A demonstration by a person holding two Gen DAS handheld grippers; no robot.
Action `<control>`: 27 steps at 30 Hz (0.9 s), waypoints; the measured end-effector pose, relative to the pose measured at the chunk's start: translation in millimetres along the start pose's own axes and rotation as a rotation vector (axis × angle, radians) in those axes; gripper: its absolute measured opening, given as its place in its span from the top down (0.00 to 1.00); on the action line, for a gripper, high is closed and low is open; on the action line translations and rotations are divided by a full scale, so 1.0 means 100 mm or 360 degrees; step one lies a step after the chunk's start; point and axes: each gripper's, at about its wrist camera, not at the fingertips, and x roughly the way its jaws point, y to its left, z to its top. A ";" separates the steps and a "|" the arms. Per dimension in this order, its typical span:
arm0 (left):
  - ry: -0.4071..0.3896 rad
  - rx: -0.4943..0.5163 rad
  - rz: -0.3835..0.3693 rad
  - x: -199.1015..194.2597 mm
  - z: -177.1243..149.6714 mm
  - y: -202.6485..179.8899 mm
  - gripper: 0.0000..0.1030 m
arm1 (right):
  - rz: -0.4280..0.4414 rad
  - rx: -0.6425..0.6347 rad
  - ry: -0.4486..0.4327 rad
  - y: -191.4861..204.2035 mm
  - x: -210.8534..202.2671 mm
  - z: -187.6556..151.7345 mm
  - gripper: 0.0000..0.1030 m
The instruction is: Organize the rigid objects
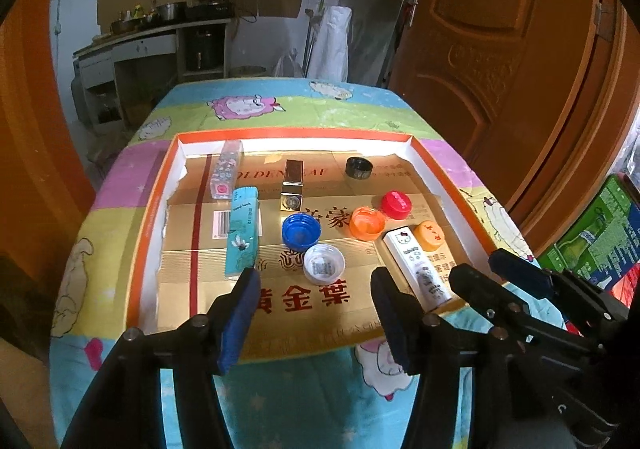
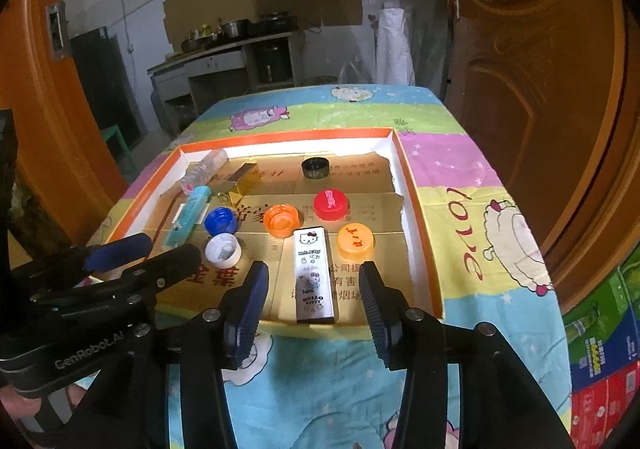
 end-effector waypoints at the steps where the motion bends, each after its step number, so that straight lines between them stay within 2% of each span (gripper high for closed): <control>1: -0.0007 0.0000 0.0002 -0.04 -0.01 0.00 0.44 | -0.0001 0.0000 -0.0007 0.01 -0.03 0.00 0.53; 13: -0.0104 -0.0010 0.0018 -0.51 -0.08 -0.02 0.44 | -0.0040 0.0009 -0.0101 0.15 -0.51 -0.04 0.52; 27: -0.0205 0.0002 0.0050 -1.07 -0.26 -0.04 0.44 | -0.0066 0.0023 -0.0143 0.33 -0.98 -0.18 0.52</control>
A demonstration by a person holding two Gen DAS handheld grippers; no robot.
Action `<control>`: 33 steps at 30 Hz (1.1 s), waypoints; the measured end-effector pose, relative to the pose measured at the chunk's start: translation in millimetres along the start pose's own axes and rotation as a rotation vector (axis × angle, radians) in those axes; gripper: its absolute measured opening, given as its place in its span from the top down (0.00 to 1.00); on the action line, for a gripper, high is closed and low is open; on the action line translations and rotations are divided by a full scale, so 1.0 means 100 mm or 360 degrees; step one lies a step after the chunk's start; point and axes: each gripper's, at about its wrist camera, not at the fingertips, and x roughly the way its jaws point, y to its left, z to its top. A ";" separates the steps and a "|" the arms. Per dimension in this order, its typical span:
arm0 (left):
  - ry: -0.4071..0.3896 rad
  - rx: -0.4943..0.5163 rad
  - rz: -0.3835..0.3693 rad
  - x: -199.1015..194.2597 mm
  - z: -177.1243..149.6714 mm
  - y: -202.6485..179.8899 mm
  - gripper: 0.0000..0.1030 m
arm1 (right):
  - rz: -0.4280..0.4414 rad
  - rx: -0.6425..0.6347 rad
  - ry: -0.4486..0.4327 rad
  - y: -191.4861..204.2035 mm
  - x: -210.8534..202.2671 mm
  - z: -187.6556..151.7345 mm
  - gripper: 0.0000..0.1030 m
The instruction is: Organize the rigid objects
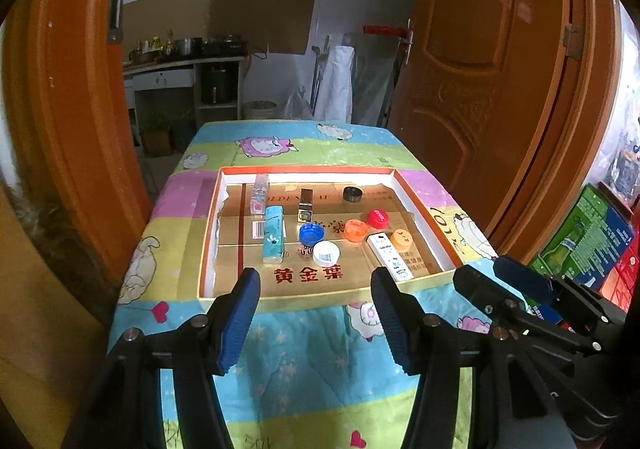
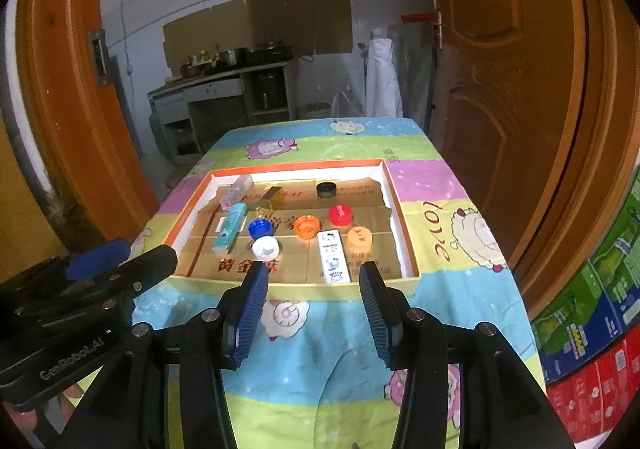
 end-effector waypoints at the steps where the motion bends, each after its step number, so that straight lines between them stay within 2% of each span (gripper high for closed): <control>1: -0.0008 0.0002 0.0006 -0.04 -0.02 0.00 0.44 | -0.0007 -0.0003 0.0001 0.02 -0.03 -0.01 0.52; 22: -0.0145 -0.0048 0.0144 -0.81 -0.30 -0.15 0.44 | -0.0047 -0.0014 -0.0094 0.15 -0.79 -0.22 0.52; 28: -0.0211 -0.0069 0.0127 -1.04 -0.41 -0.17 0.44 | -0.0066 -0.0025 -0.0132 0.21 -1.00 -0.32 0.52; 33: -0.0244 -0.0069 0.0170 -1.19 -0.47 -0.19 0.44 | -0.0075 -0.0037 -0.0148 0.26 -1.14 -0.40 0.52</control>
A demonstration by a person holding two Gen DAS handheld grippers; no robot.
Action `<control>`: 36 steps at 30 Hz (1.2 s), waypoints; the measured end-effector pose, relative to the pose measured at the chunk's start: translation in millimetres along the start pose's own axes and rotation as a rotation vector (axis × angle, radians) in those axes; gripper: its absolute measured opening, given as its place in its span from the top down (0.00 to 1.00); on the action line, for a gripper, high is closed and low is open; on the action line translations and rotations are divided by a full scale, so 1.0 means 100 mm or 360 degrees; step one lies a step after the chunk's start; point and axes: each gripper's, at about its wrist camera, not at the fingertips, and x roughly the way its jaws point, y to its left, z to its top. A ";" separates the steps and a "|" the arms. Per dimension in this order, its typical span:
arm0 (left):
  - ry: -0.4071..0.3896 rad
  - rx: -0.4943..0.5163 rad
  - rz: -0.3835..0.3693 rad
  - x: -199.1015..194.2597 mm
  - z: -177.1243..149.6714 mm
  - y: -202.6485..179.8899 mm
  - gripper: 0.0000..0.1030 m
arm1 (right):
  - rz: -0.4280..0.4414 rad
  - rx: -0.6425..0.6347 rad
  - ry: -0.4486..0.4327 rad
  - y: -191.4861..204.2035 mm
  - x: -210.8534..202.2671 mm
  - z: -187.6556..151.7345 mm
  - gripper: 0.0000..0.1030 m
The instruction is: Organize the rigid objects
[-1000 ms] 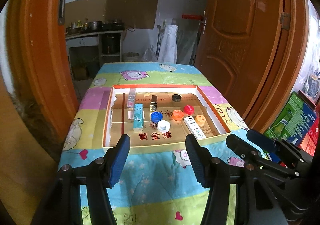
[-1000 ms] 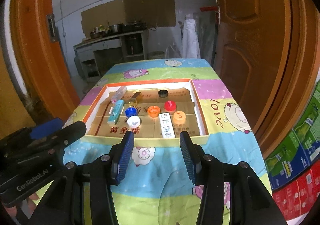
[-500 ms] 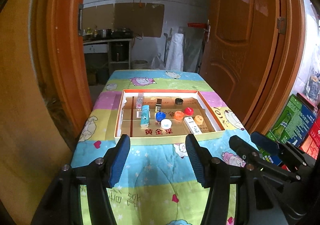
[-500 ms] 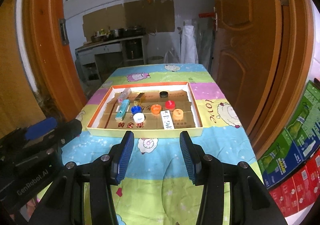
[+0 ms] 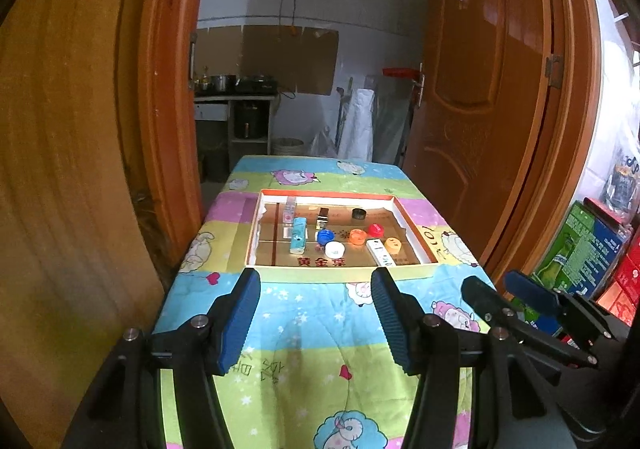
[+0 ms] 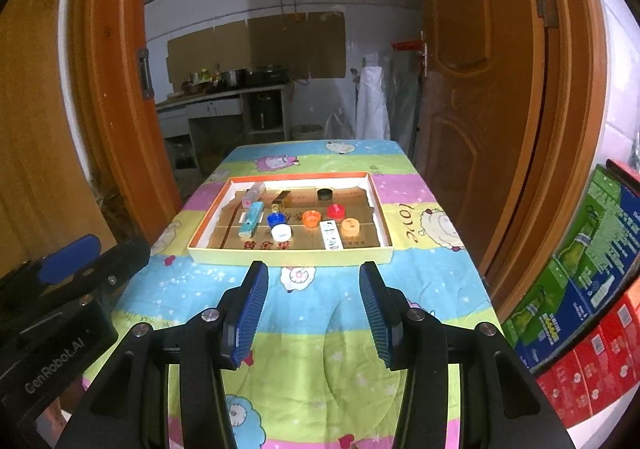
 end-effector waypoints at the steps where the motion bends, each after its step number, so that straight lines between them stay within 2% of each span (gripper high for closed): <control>1: -0.0004 -0.0002 0.0015 -0.02 -0.01 0.00 0.44 | -0.0001 -0.0002 -0.0006 0.00 -0.02 0.00 0.52; 5: -0.0002 -0.0017 0.0011 -0.10 -0.06 0.02 0.45 | -0.0016 -0.0008 -0.0027 0.03 -0.16 -0.05 0.52; 11: -0.0032 -0.0003 0.0113 -0.26 -0.14 0.02 0.45 | -0.0028 -0.0016 -0.0059 0.05 -0.36 -0.12 0.52; 19: -0.0040 0.0019 0.0130 -0.46 -0.24 -0.02 0.45 | -0.0031 -0.0030 -0.0112 0.07 -0.62 -0.23 0.52; 27: -0.0061 0.0051 0.0110 -0.57 -0.29 -0.06 0.45 | -0.0032 -0.0020 -0.0129 0.05 -0.70 -0.31 0.52; 36: -0.0068 0.0040 0.0139 -0.60 -0.30 -0.07 0.48 | -0.0035 -0.0035 -0.0156 0.08 -0.74 -0.34 0.52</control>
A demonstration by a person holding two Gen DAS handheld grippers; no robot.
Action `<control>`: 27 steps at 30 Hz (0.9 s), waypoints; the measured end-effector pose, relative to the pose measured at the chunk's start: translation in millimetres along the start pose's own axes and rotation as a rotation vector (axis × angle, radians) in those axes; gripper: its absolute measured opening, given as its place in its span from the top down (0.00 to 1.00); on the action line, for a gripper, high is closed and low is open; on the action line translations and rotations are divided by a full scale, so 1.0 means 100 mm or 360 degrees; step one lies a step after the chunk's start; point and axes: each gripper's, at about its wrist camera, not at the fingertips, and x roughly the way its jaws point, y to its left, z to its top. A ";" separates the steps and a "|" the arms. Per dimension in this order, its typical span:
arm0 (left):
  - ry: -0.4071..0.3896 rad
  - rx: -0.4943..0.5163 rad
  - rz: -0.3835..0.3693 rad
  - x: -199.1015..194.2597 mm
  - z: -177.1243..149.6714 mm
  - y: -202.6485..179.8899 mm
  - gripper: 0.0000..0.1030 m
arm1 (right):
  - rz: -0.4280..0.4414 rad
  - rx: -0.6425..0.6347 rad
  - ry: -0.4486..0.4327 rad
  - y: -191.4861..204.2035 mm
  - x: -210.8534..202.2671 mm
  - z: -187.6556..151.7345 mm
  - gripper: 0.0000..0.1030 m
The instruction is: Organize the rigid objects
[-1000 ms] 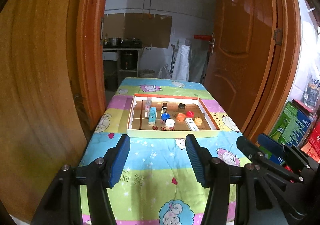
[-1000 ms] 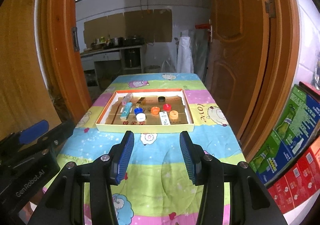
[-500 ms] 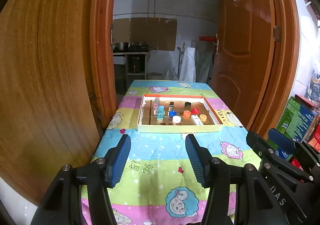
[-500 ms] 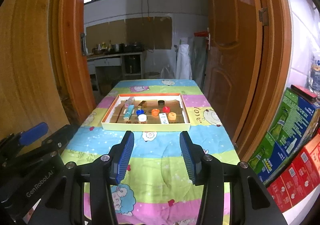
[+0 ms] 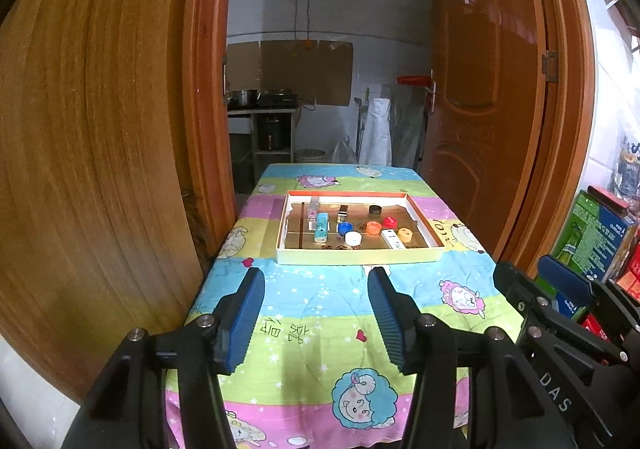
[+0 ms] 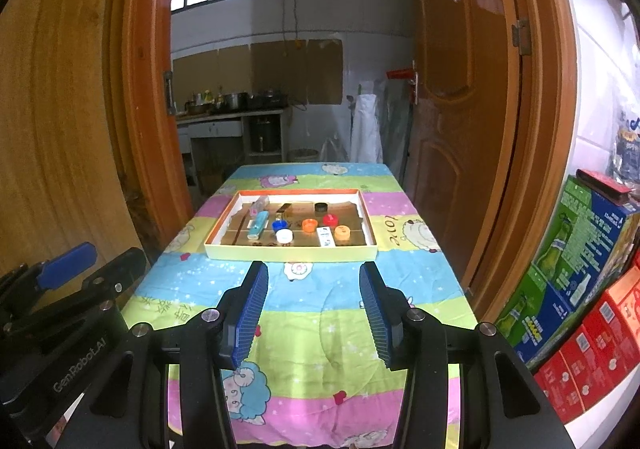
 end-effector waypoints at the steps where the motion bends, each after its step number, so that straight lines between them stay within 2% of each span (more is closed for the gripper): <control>1: 0.0001 0.0002 0.0002 0.00 0.00 0.00 0.48 | 0.0001 -0.0002 -0.0002 0.01 0.00 0.00 0.52; 9: -0.0001 0.0031 0.0058 -0.03 0.07 -0.01 0.48 | -0.0025 -0.0057 -0.0036 0.04 -0.07 0.06 0.52; 16: -0.0008 0.0052 0.0041 -0.03 0.07 -0.03 0.48 | -0.0040 -0.0048 -0.0081 -0.01 -0.13 0.10 0.52; 27: -0.0002 0.0046 0.0026 -0.03 0.05 -0.03 0.48 | -0.0012 -0.0050 -0.0046 0.03 -0.08 0.06 0.52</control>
